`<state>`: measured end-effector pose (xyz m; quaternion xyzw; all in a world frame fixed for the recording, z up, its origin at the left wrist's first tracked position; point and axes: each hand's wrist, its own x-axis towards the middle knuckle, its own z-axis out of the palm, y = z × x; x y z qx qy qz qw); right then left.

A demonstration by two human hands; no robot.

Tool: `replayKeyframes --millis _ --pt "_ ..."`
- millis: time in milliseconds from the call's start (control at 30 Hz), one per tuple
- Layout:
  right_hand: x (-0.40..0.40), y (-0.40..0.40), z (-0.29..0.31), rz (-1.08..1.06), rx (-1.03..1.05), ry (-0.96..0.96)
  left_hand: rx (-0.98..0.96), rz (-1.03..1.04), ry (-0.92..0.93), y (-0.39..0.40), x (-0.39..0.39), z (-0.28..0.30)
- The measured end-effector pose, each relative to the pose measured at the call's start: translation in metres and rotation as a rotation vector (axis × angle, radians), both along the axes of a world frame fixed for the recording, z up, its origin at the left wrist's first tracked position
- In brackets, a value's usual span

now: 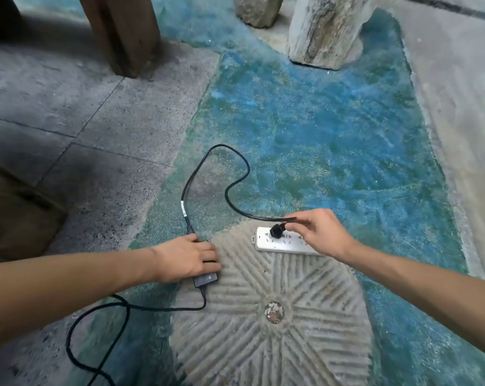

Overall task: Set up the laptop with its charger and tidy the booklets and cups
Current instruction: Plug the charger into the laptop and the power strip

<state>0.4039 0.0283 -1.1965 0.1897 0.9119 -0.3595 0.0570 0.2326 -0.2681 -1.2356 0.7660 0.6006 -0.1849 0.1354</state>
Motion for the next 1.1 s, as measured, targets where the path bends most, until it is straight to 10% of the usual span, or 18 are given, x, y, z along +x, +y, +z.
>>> replayKeyframes --millis 1100 --pt "0.007 -0.018 -0.032 0.231 0.291 -0.162 0.04 0.038 -0.226 0.0 0.008 -0.02"
